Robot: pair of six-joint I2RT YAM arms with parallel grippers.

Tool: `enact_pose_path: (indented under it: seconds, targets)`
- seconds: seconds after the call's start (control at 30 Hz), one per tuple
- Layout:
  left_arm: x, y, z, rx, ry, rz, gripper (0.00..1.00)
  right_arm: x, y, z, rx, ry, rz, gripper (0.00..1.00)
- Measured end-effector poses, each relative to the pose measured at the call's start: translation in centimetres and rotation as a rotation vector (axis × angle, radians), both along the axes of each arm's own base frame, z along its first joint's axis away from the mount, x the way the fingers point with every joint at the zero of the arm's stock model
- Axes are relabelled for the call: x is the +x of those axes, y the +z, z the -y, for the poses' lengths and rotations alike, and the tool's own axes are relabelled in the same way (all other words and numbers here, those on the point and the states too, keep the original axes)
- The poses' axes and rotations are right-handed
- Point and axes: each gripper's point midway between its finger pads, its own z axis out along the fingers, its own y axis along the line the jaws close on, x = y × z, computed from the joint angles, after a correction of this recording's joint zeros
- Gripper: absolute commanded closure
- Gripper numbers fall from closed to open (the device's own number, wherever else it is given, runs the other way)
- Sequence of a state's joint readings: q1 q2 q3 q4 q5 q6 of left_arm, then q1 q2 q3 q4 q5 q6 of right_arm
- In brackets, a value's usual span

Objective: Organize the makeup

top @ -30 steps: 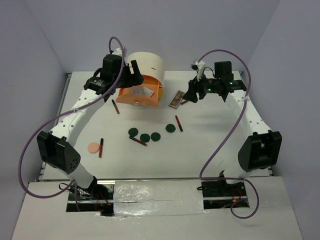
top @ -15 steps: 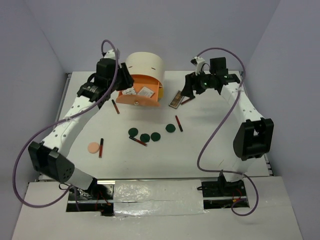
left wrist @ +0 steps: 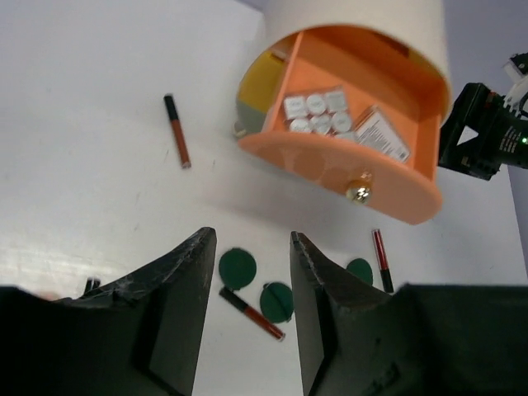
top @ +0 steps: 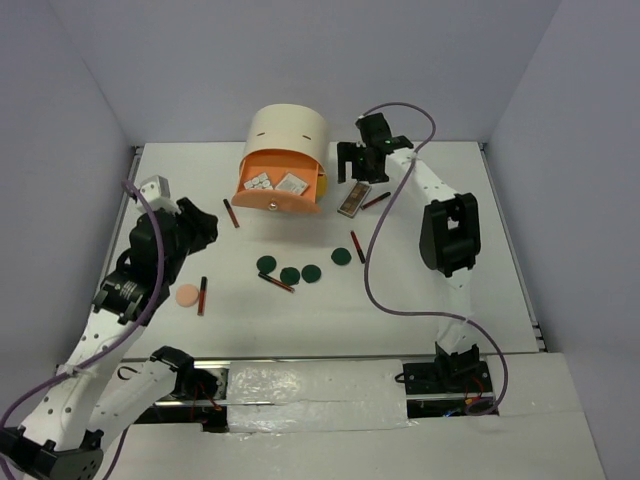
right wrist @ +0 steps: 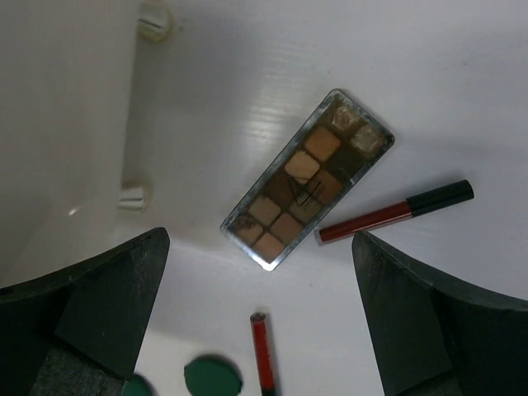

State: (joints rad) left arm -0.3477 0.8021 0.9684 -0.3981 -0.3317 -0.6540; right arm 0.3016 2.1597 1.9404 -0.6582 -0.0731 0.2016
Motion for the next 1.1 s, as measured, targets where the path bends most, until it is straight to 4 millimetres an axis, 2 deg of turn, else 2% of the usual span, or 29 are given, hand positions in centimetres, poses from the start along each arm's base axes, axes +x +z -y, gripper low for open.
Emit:
enact_pose_path:
  seconds: [0.07, 0.17, 0.3, 0.4, 0.83, 1.1]
  targets:
    - [-1.2, -2.2, -0.5, -0.017, 0.023, -0.046, 0.46, 0.8, -1.2, -0.1, -0.032, -0.043, -0.004, 0.0]
    - [-2.7, -4.3, -1.1, -0.044, 0.054, -0.095, 0.45, 1.7, -3.4, 0.7, -0.089, -0.122, -0.017, 0.0]
    - [-3.8, -4.8, -1.8, -0.077, 0.093, -0.112, 0.44, 2.0, -6.1, 1.9, -0.147, -0.201, -0.05, 0.0]
    - [-4.2, -4.9, -2.1, -0.091, 0.111, -0.119, 0.44, 2.2, -7.2, 2.1, -0.156, -0.228, -0.064, 0.0]
    - [-3.8, -6.4, -1.9, -0.084, 0.126, -0.179, 0.44, 2.3, -9.5, 1.7, -0.13, -0.289, -0.1, 0.01]
    - [-3.8, -6.4, -1.9, -0.084, 0.126, -0.178, 0.44, 2.8, -9.4, 1.5, -0.126, -0.29, -0.085, 0.03]
